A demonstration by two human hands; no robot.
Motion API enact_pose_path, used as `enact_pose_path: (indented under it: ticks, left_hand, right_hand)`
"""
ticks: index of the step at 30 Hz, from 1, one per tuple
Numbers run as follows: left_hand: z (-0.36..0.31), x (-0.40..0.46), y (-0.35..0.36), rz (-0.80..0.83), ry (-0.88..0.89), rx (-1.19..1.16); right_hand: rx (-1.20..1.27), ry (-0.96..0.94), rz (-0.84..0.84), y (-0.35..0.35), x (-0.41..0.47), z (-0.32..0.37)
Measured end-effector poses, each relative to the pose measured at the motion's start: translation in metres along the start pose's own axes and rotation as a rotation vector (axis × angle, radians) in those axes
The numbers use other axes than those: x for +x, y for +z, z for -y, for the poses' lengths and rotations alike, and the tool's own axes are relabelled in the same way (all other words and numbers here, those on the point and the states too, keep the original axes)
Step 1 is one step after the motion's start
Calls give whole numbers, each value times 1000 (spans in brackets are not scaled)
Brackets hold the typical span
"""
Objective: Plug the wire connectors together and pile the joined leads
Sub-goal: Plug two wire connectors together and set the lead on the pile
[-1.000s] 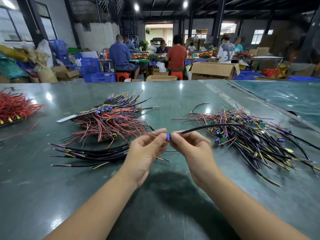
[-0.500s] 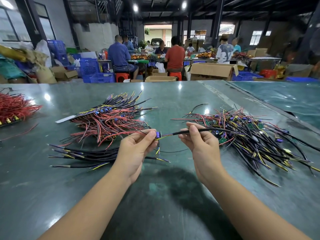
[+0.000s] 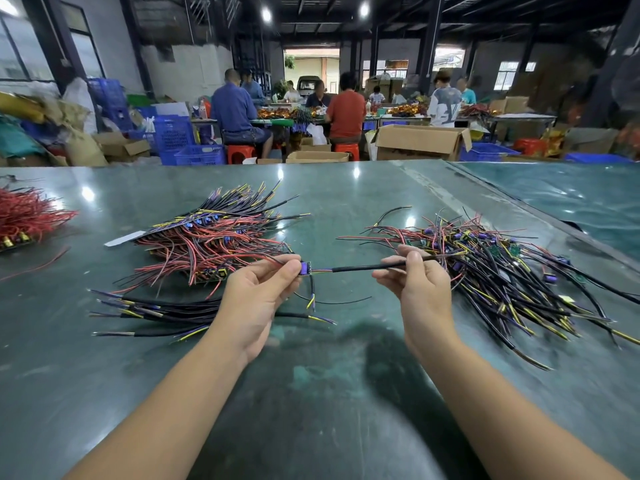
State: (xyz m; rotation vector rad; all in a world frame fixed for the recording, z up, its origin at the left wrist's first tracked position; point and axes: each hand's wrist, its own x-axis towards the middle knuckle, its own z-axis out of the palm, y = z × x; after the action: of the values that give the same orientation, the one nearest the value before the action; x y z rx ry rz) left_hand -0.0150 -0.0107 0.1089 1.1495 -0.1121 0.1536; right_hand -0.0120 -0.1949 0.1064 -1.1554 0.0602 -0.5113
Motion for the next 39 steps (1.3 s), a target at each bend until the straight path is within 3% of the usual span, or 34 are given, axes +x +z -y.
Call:
enact_pose_path:
  ticks: [9, 11, 13, 14, 18, 21, 27, 31, 33, 36, 37, 39]
  left_hand:
    - [5, 1, 1, -20, -52, -14]
    - [5, 2, -2, -45, -40, 0]
    - [4, 4, -6, -81, -16, 25]
    - [4, 4, -8, -89, -5, 40]
    - [3, 2, -7, -11, -1, 60]
    - [0, 1, -7, 47, -7, 14]
    - [-1, 0, -4, 61, -42, -83]
    - [-2, -2, -5, 70, -45, -59]
    - [0, 0, -7, 20, -20, -23]
    - [3, 6, -9, -174, 131, 141]
    - [4, 8, -11, -239, 193, 201]
    - [3, 12, -13, -325, 289, 259]
  right_hand:
    - [-519, -328, 85, -10, 6, -9]
    - [-624, -230, 68, -13, 8, -6]
    - [-667, -55, 137, -15, 5, 1]
    - [-720, -68, 188, -15, 0, 4]
    - [-919, -715, 374, -6, -20, 5]
    - [-1097, -917, 519, -1, -20, 1]
    - [-956, -866, 501, -7, -14, 5]
    - [-914, -881, 186, -17, 10, 14]
    - [-1118, -790, -25, -33, 30, 15]
    - [-1521, -480, -275, -51, 42, 7]
    - [-1561, -438, -251, -51, 41, 3]
    - [-1549, -502, -39, -44, 33, -5]
